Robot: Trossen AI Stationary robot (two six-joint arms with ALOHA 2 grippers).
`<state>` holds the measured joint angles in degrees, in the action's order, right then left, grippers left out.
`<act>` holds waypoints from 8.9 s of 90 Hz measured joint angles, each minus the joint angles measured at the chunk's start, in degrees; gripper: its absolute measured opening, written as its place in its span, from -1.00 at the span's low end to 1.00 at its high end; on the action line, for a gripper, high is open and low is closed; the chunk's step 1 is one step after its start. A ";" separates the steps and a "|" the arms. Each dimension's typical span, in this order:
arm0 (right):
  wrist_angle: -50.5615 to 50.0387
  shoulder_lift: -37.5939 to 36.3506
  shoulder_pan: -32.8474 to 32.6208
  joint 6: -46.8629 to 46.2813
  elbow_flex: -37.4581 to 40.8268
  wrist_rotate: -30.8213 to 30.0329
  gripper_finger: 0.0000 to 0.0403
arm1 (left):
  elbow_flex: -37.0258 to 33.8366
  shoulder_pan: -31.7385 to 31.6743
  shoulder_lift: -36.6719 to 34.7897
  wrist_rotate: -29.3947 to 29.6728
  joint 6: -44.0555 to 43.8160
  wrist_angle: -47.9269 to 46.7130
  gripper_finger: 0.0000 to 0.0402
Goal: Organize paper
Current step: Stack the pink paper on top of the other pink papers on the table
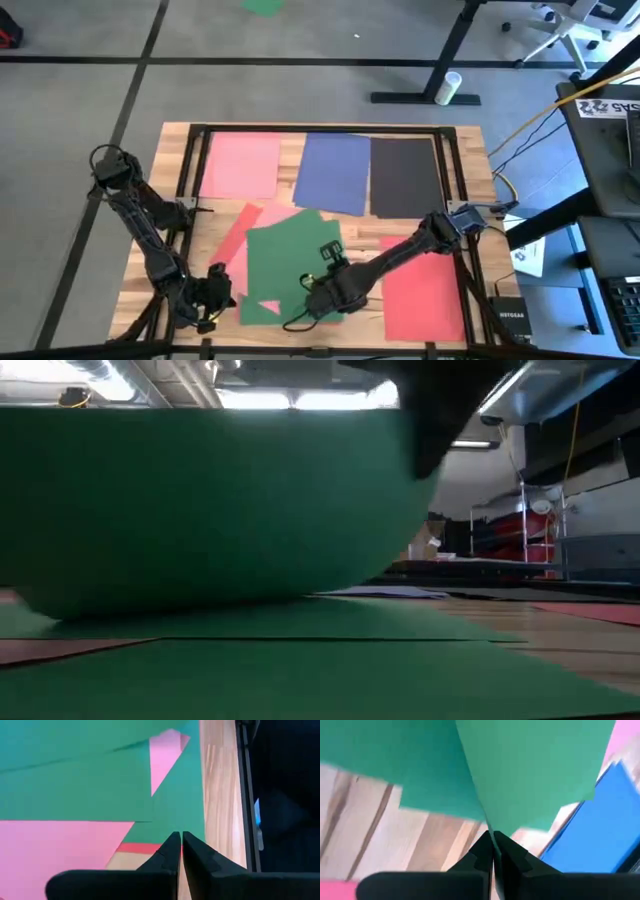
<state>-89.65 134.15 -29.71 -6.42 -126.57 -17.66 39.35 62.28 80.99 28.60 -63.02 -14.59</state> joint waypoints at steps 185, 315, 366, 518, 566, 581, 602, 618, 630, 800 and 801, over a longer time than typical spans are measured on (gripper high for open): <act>28.25 -0.15 7.15 8.57 0.01 19.51 -0.40 | 0.09 -0.68 -0.07 0.26 2.00 -0.67 -1.00; 70.71 4.85 2.31 8.18 16.10 16.02 -0.46 | 1.44 -0.35 -1.11 6.56 6.80 -5.53 -1.00; 73.57 8.15 2.33 8.27 16.05 13.09 -0.46 | 1.46 -0.37 -1.11 6.60 5.92 -5.42 -1.00; 73.14 9.62 2.46 5.45 13.72 7.17 -0.98 | 1.46 -0.39 -1.05 6.60 5.37 -4.77 -1.00; 63.74 9.57 0.16 6.64 2.08 6.70 -1.00 | 1.46 0.59 -1.03 6.63 6.51 -2.62 -1.00; 55.53 9.53 -0.44 6.84 -5.11 5.08 -1.00 | 1.46 4.65 -1.01 9.49 4.79 -1.09 -1.00; 51.77 8.61 -0.40 6.79 -8.09 3.81 -1.00 | 1.46 11.19 -1.01 17.60 -0.84 -0.86 -1.00; 51.39 8.38 -0.66 6.74 -8.40 3.70 -1.00 | 1.46 13.39 -1.01 19.16 -2.71 -0.98 -1.00; 52.08 8.00 -0.66 6.74 -8.40 3.70 -1.00 | 1.46 13.90 -1.01 19.19 -2.91 -1.01 -1.00; 62.23 16.87 0.23 3.56 -2.83 18.74 -0.37 | 1.51 -7.83 15.13 2.65 11.01 5.30 -1.00; 62.12 16.87 0.26 3.55 -2.83 18.74 -0.37 | 1.51 -7.87 15.13 2.64 10.99 5.20 -1.00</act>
<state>-27.54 151.02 -29.45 -2.87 -129.40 1.08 40.86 54.41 96.12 31.24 -52.03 -9.39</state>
